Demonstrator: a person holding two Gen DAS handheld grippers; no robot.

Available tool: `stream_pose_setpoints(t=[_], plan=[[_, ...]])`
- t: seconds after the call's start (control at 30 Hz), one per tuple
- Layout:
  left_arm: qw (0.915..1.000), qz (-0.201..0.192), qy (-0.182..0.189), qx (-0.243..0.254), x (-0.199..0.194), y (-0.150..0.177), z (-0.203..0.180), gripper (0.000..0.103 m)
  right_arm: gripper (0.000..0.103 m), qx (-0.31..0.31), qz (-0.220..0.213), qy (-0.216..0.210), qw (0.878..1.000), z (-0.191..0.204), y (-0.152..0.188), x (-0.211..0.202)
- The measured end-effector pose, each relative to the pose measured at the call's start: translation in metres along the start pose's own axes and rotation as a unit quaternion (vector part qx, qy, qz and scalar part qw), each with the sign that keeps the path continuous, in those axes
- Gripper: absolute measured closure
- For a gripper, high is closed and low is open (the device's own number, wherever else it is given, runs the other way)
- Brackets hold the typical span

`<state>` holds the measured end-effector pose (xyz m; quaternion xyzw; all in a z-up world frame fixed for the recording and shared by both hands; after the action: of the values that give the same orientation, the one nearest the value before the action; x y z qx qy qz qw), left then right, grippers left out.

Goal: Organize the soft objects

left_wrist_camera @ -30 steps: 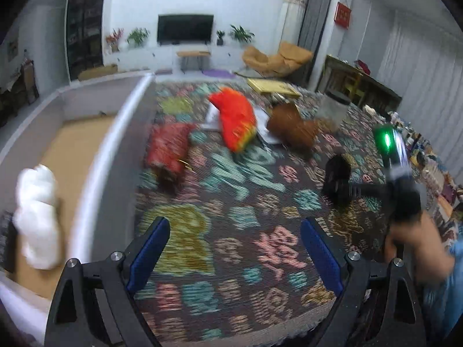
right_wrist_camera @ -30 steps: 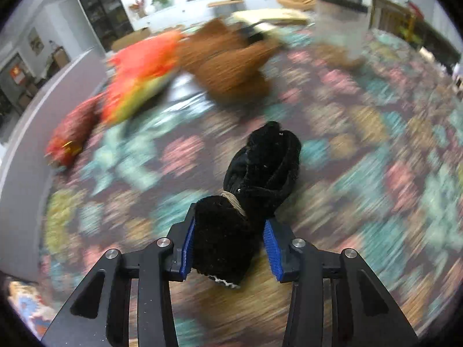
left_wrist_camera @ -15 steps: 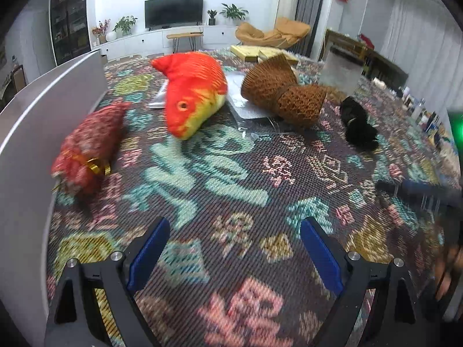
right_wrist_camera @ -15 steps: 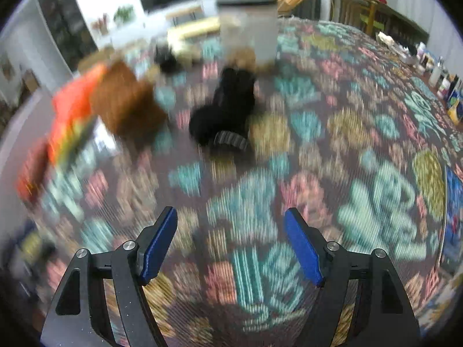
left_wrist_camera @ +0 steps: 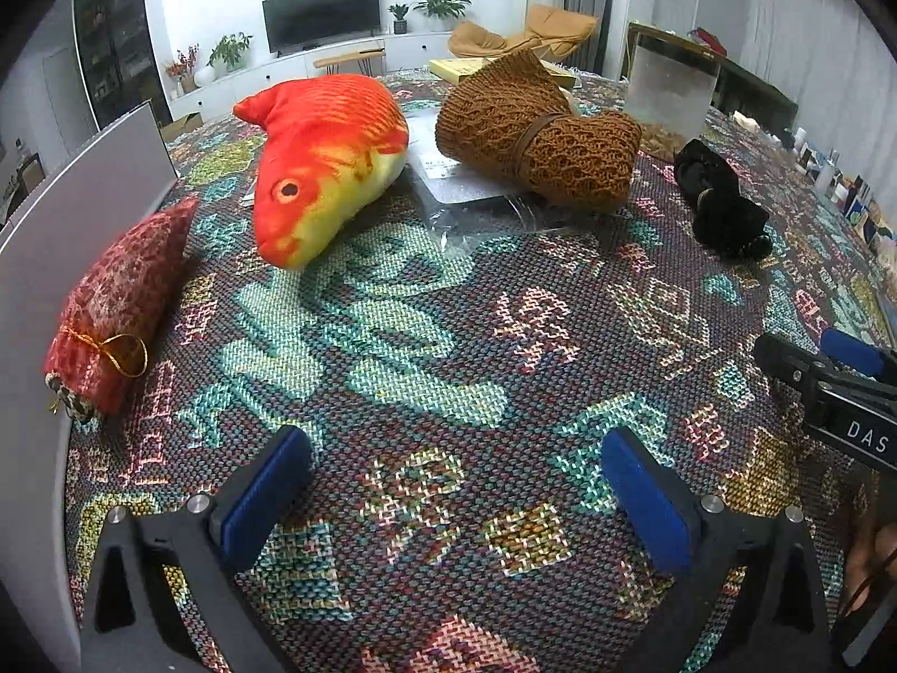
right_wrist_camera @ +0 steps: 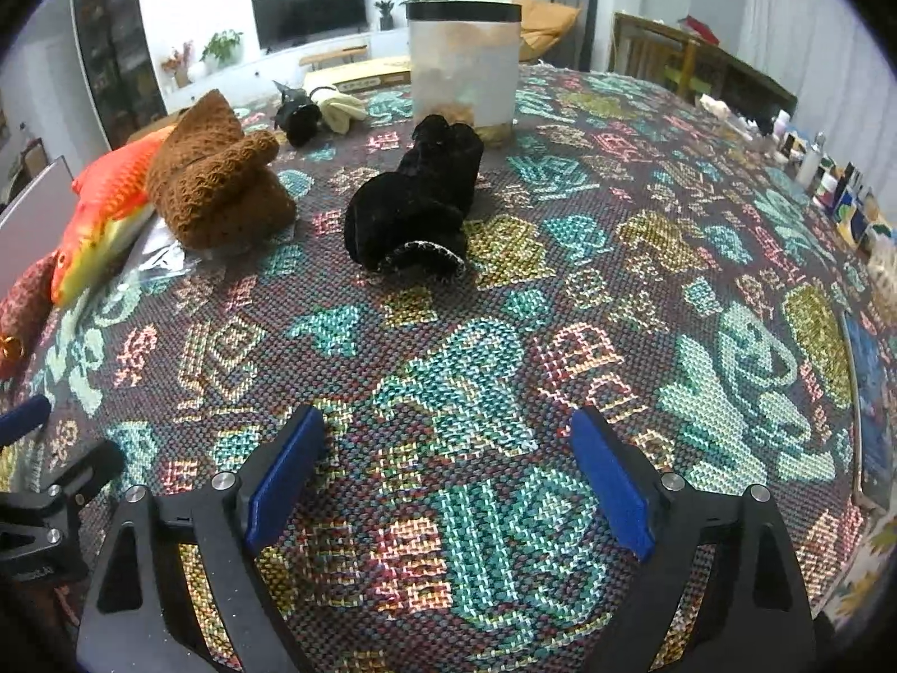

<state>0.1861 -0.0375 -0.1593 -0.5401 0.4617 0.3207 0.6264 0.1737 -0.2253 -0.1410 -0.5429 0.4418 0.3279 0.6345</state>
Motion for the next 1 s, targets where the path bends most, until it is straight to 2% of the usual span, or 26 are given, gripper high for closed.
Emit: stream_pose_setpoints(t=[1.0], plan=[[1.0,0.0,0.0,0.0,0.0005,-0.0005,-0.0006,0.0,0.012,0.006,-0.002,0.002,1.0,-0.0023,0.0014,-0.0003]])
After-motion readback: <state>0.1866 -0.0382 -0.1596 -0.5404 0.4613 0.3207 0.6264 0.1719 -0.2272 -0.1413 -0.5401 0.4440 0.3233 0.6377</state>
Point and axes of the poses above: each gripper's, at about its wrist camera, not at the fingertips, and x roughly the way its jaws point, z to its left, y to its underside, the point moved 8 cm from there along x, roughly the way its jaws point, and after that the axes turned 14 degrees about z, right-handed, at the moved point
